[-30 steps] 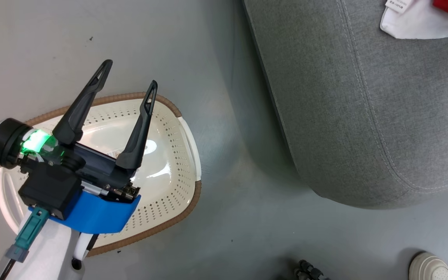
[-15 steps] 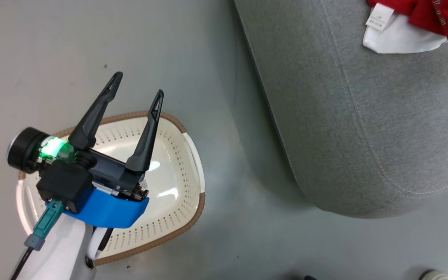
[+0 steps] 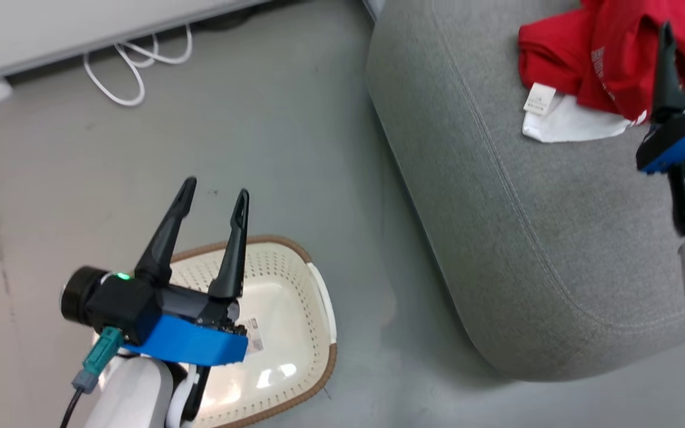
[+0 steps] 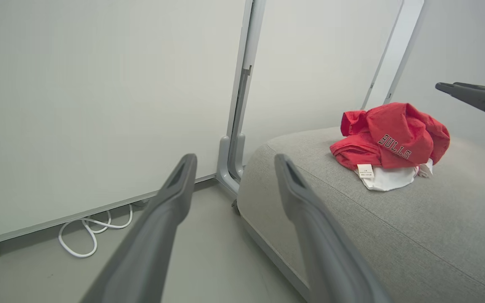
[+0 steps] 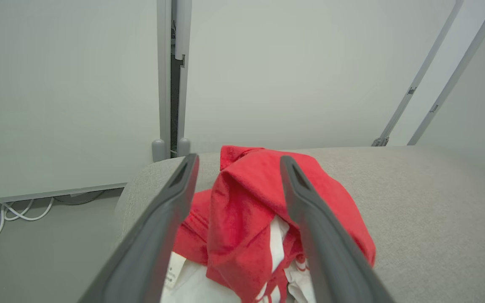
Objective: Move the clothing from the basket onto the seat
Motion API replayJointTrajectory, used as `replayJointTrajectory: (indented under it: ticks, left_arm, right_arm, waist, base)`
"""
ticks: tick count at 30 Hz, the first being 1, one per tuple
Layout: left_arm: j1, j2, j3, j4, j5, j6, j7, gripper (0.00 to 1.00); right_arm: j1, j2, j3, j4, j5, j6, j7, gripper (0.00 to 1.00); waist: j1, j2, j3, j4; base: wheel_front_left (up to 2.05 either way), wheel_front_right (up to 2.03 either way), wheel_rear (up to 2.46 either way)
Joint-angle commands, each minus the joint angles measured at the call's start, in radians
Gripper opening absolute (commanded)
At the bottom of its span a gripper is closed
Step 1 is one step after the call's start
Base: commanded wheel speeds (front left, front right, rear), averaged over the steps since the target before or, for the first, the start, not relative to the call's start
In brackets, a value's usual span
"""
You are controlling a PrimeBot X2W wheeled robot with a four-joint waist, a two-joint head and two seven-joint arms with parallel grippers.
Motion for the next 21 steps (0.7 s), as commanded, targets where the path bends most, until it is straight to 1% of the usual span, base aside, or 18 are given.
replayJointTrajectory:
  ticks: [1, 5, 10, 12, 21]
  left_arm:
    - [0.022, -0.011, 0.012, 0.008, 0.001, -0.005, -0.004, 1.0]
    - [0.08, -0.054, 0.055, 0.027, 0.003, -0.009, -0.004, 1.0]
    - [0.147, -0.092, 0.114, 0.045, 0.006, -0.014, -0.004, 1.0]
    - [0.165, -0.103, 0.13, 0.054, 0.002, -0.017, -0.004, 1.0]
    - [0.22, -0.129, 0.213, 0.098, 0.016, -0.022, -0.004, 1.0]
  right_arm:
    - [0.044, 0.004, 0.01, -0.018, 0.013, 0.0, -0.004, 1.0]
    - [0.159, 0.026, 0.048, -0.076, 0.041, 0.0, -0.003, 1.0]
    - [0.297, 0.048, 0.085, -0.153, 0.069, 0.0, 0.007, 1.0]
    - [0.345, 0.052, 0.08, -0.185, 0.062, 0.0, 0.012, 1.0]
    - [0.559, 0.128, 0.054, -0.337, 0.02, 0.0, 0.049, 1.0]
  waist:
    - [0.0001, 0.0, -0.076, 0.042]
    - [0.0001, 0.0, -0.145, 0.073]
    - [0.0001, 0.0, -0.213, 0.109]
    - [0.0001, 0.0, -0.232, 0.124]
    - [0.0001, 0.0, -0.311, 0.202]
  base:
    - [0.0, 0.0, 0.0]
    - [0.0, 0.0, 0.0]
    - [0.0, 0.0, 0.0]
    - [0.0, 0.0, 0.0]
    - [0.0, 0.0, 0.0]
